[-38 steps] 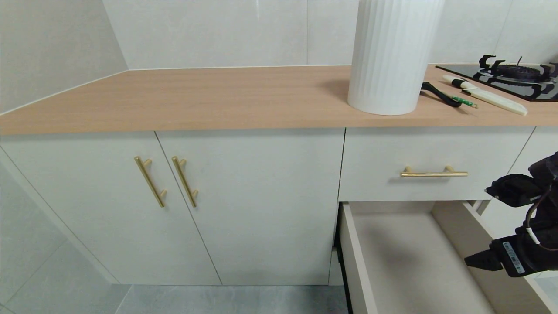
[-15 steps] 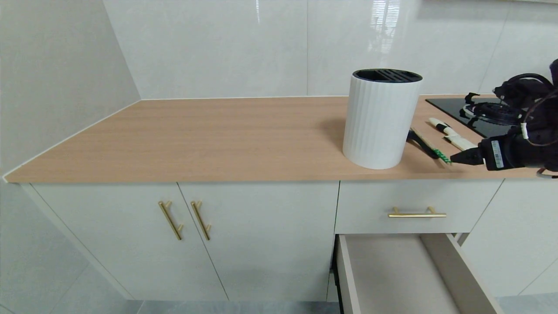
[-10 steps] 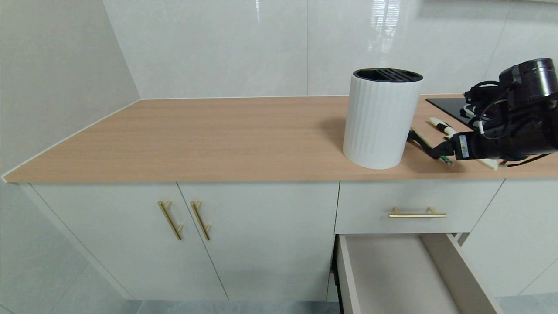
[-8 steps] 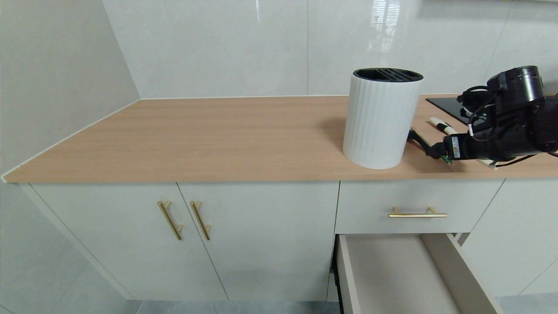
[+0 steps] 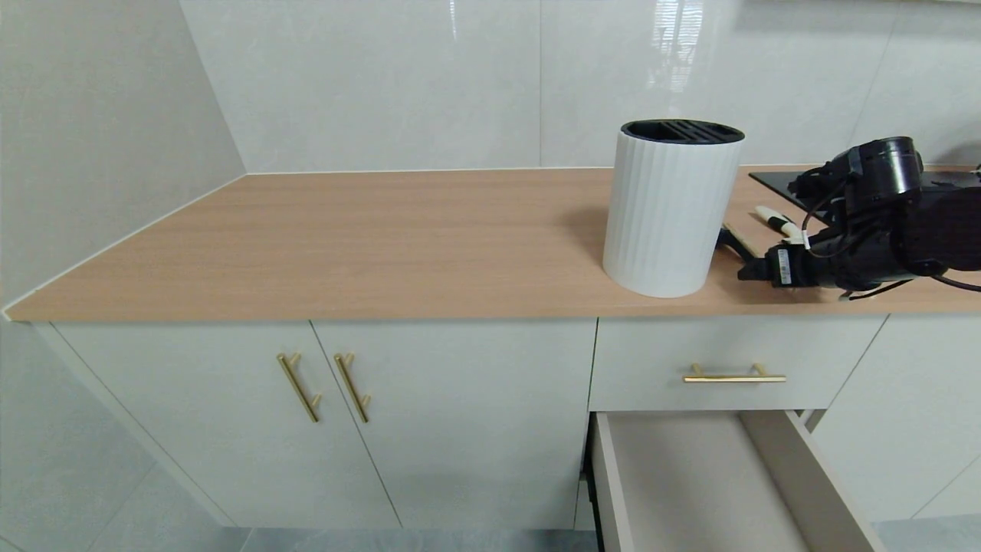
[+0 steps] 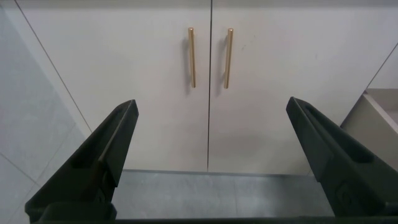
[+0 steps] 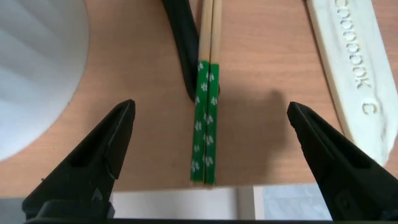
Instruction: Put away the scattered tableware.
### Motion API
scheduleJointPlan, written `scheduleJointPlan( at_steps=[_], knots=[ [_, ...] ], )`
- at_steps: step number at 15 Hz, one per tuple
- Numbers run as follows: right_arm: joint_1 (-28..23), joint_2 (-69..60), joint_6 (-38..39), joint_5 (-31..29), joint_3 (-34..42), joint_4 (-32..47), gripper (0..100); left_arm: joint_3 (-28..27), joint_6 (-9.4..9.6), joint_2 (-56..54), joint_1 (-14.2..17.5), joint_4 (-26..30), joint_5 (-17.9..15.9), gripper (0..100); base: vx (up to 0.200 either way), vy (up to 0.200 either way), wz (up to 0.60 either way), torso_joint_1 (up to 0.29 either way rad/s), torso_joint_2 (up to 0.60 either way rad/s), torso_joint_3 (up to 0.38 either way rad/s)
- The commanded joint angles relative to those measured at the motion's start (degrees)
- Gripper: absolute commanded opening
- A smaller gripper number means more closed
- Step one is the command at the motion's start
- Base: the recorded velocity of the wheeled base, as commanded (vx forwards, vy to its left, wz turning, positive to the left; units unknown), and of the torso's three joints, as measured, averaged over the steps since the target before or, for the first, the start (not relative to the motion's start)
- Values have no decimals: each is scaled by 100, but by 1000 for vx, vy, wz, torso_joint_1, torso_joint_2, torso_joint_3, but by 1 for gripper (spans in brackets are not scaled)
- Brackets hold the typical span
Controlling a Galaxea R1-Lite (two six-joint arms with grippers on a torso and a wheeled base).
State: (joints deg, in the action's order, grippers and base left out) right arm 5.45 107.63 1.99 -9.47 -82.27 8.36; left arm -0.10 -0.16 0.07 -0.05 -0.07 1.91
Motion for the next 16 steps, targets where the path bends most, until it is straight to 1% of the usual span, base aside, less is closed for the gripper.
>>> scheduleJointPlan(
  at_steps=[1,2,6,12,14,16],
  knots=[
    [0,39,3,-2,1,-1,100,1,-2,1,-4,-1,2,100,0,0,0,0,0,0],
    [9,47,3,-2,10,-1,0,1,-2,1,5,-1,2,100,0,0,0,0,0,0],
    [9,56,-5,-2,10,-1,0,1,-2,1,5,-1,2,100,0,0,0,0,0,0],
    [9,-260,3,-11,80,51,0,1,-2,1,5,-1,2,100,0,0,0,0,0,0],
    [0,-550,109,-20,185,43,0,1,-2,1,5,-1,2,100,0,0,0,0,0,0],
    [0,-1183,346,-11,449,43,0,1,-2,1,5,-1,2,100,0,0,0,0,0,0]
  ],
)
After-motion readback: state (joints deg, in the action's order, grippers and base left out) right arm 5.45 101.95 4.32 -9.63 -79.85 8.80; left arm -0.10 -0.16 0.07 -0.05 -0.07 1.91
